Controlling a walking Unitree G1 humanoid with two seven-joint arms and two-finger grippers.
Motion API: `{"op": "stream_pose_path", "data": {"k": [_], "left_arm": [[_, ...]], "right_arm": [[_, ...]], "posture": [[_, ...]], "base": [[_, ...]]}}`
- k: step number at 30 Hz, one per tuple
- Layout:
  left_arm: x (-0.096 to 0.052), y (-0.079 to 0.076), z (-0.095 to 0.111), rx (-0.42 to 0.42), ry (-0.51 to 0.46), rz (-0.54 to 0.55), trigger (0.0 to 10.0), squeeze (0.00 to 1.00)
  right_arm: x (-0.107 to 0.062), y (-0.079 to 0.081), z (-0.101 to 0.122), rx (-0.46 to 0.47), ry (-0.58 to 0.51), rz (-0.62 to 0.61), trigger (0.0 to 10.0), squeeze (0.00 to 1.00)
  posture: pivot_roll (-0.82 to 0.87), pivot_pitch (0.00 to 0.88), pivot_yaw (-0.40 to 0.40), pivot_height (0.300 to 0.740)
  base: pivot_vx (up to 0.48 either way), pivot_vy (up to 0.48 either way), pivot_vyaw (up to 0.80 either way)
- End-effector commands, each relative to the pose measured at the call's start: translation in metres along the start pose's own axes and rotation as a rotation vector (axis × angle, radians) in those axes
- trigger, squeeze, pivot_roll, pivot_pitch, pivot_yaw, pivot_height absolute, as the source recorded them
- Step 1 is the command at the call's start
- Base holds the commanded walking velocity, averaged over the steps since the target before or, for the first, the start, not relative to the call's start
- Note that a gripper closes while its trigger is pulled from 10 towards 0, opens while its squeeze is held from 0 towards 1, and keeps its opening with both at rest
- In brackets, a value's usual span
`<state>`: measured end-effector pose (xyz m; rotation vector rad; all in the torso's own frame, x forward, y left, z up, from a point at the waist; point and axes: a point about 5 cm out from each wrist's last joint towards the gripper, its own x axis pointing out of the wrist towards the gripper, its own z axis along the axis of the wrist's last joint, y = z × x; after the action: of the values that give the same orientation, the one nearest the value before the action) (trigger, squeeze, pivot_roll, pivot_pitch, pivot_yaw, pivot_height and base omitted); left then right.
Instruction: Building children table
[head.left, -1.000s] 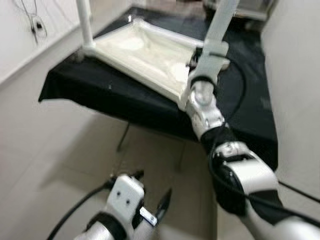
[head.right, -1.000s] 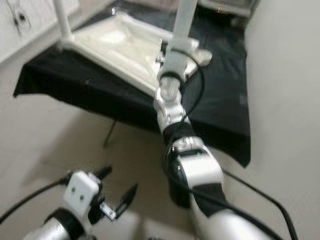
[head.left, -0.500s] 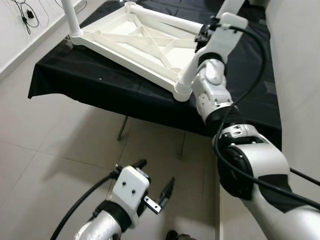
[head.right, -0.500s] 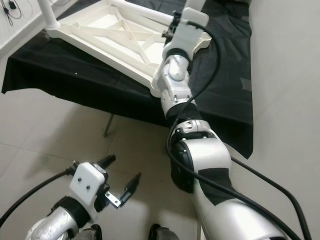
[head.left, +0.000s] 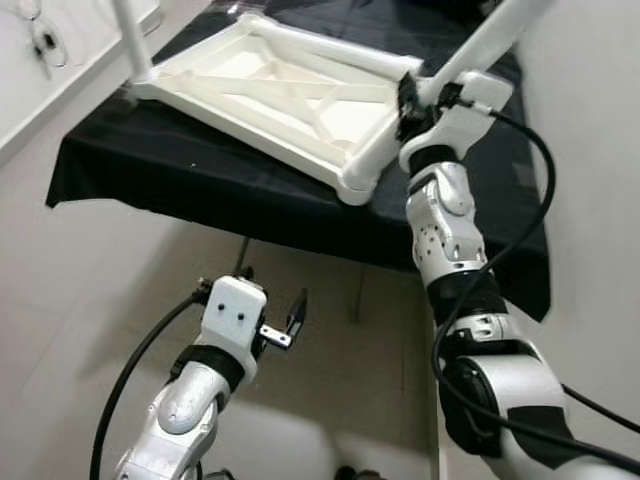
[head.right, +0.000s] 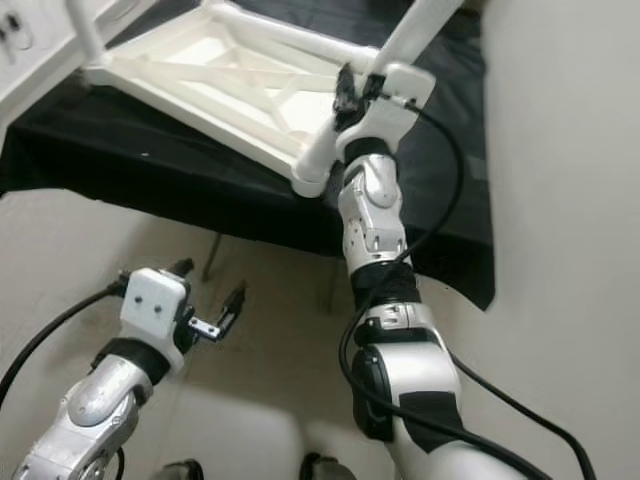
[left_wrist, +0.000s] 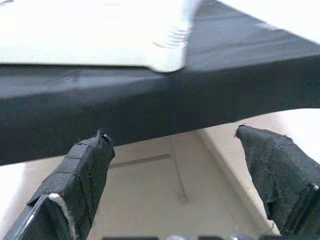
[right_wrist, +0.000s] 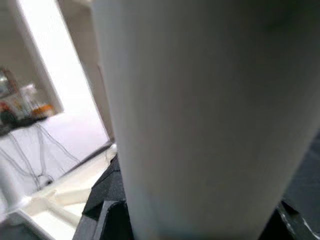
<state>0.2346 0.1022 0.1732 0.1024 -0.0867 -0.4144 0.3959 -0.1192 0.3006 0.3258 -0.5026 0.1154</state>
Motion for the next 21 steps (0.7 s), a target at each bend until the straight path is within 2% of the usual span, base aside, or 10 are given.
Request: {"op": "stream_pose_path", "data": {"k": [1, 13, 15, 17, 19, 20, 21], "left_arm": [[0.002, -0.003, -0.004, 0.002, 0.008, -0.008, 10.0, 0.0], [0.004, -0.002, -0.006, 0.011, 0.001, 0.004, 10.0, 0.0], [0.005, -0.002, -0.006, 0.029, 0.001, 0.013, 10.0, 0.0], [0.011, 0.005, 0.002, 0.1, -0.013, 0.048, 10.0, 0.0], [0.015, 0.009, 0.006, 0.133, -0.023, 0.059, 10.0, 0.0], [0.02, 0.017, 0.01, 0.163, -0.021, 0.087, 10.0, 1.0], [0.025, 0.021, 0.013, 0.169, -0.028, 0.086, 10.0, 1.0]], "right_arm": [[-0.005, 0.008, -0.014, 0.011, 0.045, 0.04, 10.0, 0.0], [-0.01, 0.019, -0.018, 0.071, 0.071, 0.06, 10.0, 0.0], [-0.01, 0.021, -0.012, 0.106, 0.062, 0.069, 10.0, 0.0], [-0.014, 0.022, -0.008, 0.14, 0.055, 0.112, 10.0, 0.0], [-0.018, 0.022, -0.009, 0.14, 0.059, 0.131, 10.0, 0.0], [-0.023, 0.023, -0.012, 0.144, 0.07, 0.154, 10.0, 0.0], [-0.029, 0.023, -0.014, 0.136, 0.081, 0.166, 10.0, 0.0]], "posture": [[0.11, 0.097, -0.068, 0.74], [0.12, 0.095, -0.081, 0.74], [0.11, 0.092, -0.08, 0.74], [0.11, 0.091, -0.078, 0.74], [0.11, 0.082, -0.078, 0.74], [0.1, 0.076, -0.074, 0.74], [0.1, 0.076, -0.074, 0.74]], "base": [[0.0, 0.0, 0.0], [0.0, 0.0, 0.0], [0.0, 0.0, 0.0], [0.0, 0.0, 0.0], [0.0, 0.0, 0.0], [0.0, 0.0, 0.0], [0.0, 0.0, 0.0]]}}
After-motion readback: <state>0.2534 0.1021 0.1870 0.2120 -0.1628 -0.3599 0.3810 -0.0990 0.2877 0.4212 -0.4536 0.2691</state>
